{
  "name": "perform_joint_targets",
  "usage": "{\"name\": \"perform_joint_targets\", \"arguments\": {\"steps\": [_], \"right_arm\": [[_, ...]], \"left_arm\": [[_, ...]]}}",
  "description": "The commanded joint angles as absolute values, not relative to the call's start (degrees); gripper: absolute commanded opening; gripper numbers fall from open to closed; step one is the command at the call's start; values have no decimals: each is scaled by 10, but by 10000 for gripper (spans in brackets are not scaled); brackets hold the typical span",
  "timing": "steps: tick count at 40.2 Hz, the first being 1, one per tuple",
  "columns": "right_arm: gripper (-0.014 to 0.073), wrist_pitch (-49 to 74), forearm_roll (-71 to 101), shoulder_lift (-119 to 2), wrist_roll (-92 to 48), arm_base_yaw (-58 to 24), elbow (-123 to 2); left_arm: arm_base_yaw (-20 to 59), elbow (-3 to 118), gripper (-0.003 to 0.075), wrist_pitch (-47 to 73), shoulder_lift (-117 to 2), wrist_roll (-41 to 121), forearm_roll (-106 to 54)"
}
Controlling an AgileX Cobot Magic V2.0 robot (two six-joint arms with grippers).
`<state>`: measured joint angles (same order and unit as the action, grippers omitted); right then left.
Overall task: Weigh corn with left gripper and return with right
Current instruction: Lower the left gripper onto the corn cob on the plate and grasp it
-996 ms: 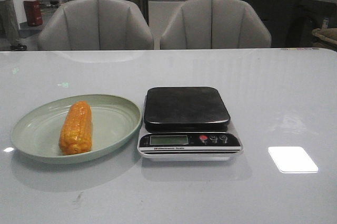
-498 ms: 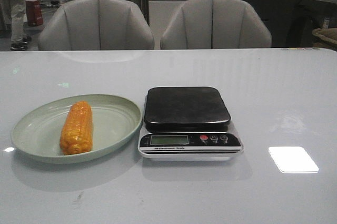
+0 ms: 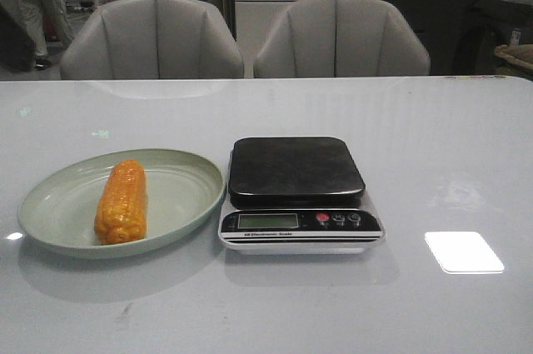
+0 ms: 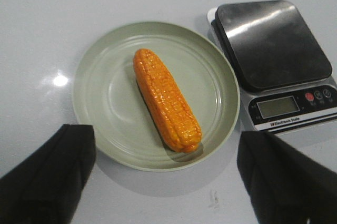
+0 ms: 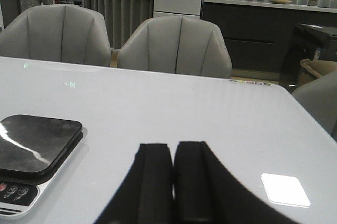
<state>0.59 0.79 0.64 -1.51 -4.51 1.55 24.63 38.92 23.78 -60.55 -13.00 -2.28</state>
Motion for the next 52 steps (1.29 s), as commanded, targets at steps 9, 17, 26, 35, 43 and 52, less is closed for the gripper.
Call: {"name": "perform_joint_targets", "arguments": {"steps": [9,17,26,35,43,52], "right_arm": [[163,-42,0,17,-15,-42,17],[163,-42,0,17,-15,-42,17],[163,-42,0,17,-15,-42,17],[163,-42,0,17,-15,-42,17],[163,-42,0,17,-15,-42,17],[163,-42,0,17,-15,-42,17]], "left_arm": [[285,490,605,211,-779,-190,-31],[286,543,604,248,-873,-200,-35],[286,571,604,256,-950,-200,-73],[286,575,428,261,-990,-200,-90],[290,618,127,275,-985,-184,-90],[336,703,134,279,-977,-172,-90]]}}
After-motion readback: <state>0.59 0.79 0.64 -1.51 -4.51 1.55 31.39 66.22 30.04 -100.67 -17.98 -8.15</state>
